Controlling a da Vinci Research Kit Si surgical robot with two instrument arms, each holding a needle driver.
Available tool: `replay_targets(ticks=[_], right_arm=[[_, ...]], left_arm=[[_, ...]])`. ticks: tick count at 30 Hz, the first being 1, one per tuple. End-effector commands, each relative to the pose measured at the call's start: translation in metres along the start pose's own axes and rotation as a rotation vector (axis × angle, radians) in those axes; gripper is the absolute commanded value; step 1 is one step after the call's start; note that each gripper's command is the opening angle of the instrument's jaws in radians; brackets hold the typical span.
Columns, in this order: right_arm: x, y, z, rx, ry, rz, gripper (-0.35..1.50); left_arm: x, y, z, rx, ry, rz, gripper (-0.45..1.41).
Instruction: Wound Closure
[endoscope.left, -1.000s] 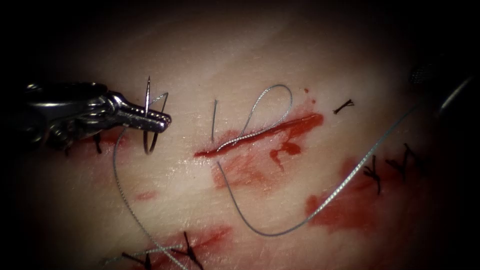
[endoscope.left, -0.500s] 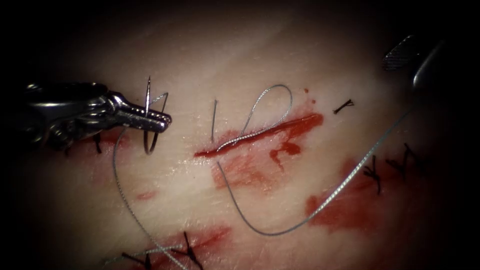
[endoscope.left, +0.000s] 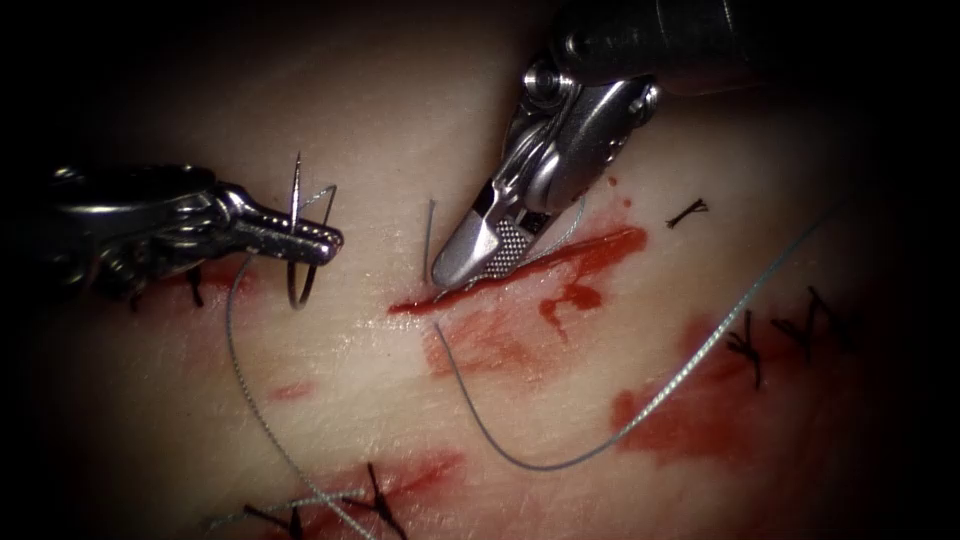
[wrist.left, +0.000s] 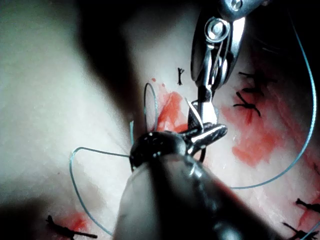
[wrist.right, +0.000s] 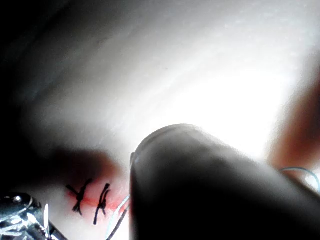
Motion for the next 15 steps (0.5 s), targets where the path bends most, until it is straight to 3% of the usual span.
replay_targets(ticks=[1,6,8,15], right_arm=[[0.0001,0.0007,0.0019,-0.020,-0.046,-0.025,1.10],[-0.0011,0.0020,0.0039,-0.058,-0.095,-0.072,1.21],[-0.0006,0.0022,0.0049,-0.075,-0.110,-0.093,1.01],[0.0013,0.0023,0.0065,-0.102,-0.100,-0.089,1.03]], left_arm=[[-0.0003,-0.0006,0.0004,0.002,-0.003,0.000,-0.45],[-0.0003,-0.0006,0.0004,0.002,-0.002,0.000,-0.45],[-0.0003,-0.0006,0.0005,0.003,-0.002,0.001,-0.45],[-0.0004,-0.0006,0.0006,0.005,-0.004,0.001,-0.45]])
